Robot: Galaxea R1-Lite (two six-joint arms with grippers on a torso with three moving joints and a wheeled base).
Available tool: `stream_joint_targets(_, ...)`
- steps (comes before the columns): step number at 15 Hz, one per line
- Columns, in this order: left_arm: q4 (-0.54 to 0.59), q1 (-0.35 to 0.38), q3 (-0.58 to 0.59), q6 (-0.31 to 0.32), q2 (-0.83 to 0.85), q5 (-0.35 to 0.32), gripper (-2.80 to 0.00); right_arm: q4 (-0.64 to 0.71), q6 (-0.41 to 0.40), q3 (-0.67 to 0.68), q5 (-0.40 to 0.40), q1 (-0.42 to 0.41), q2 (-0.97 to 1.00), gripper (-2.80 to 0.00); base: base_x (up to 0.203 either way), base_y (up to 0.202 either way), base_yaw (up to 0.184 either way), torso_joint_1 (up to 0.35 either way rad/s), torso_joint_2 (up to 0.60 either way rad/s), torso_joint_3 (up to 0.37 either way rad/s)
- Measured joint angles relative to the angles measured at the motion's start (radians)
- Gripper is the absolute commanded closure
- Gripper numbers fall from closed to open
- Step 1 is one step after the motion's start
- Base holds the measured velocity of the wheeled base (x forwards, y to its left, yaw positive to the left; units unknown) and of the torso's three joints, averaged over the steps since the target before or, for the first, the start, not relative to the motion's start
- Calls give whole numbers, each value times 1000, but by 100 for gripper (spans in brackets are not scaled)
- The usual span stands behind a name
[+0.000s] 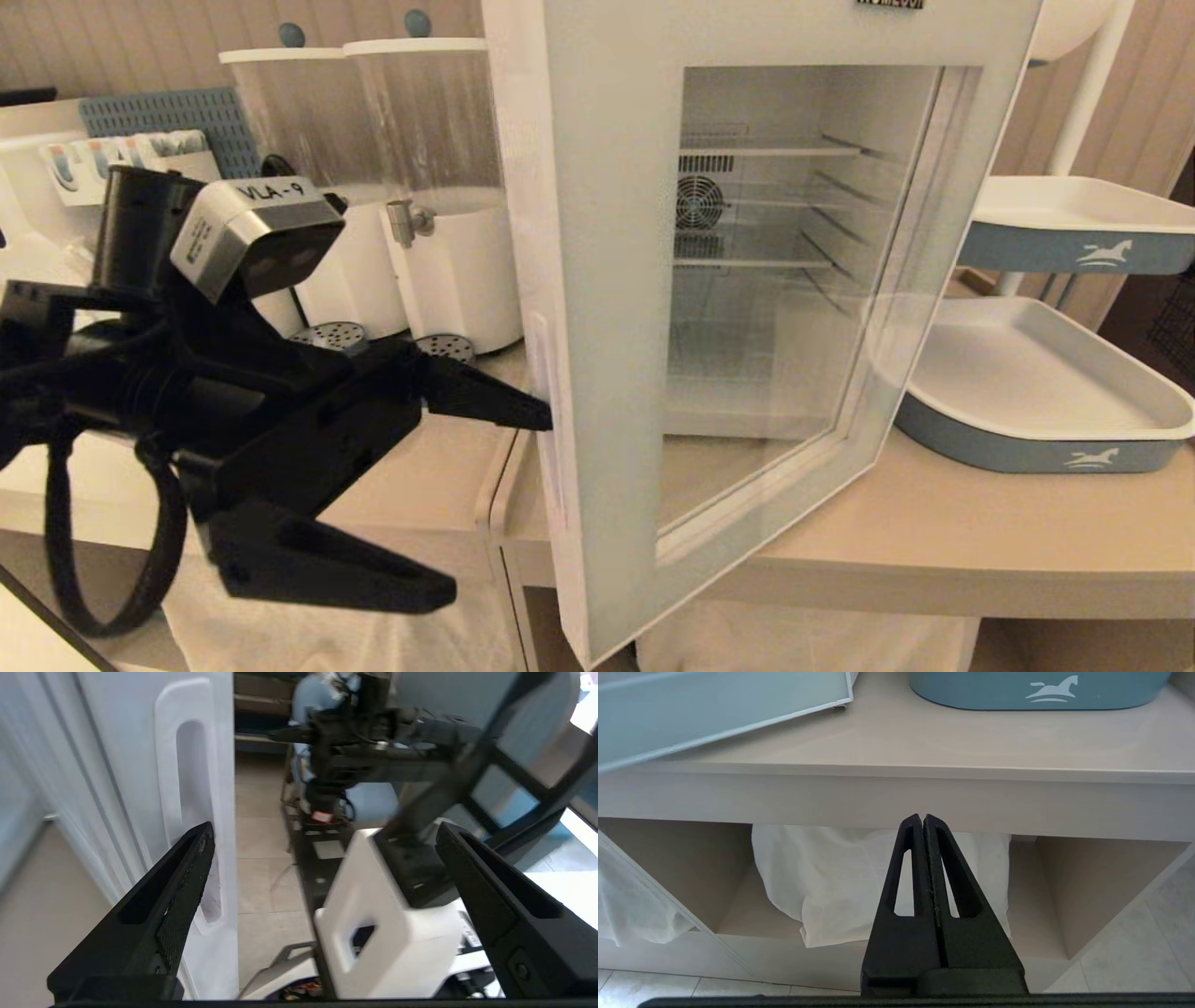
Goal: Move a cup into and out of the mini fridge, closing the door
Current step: Open the freezer door
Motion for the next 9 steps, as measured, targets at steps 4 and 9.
stream_joint_targets(4,-5,-96,34,-22,-50,72,-280,-1,0,0,0,1,0,0,0,0,0,0,0,0)
stream_joint_targets(9,-8,-274,55,-53,-48,130,-280,-1,0,0,0,1,0,0,0,0,0,0,0,0)
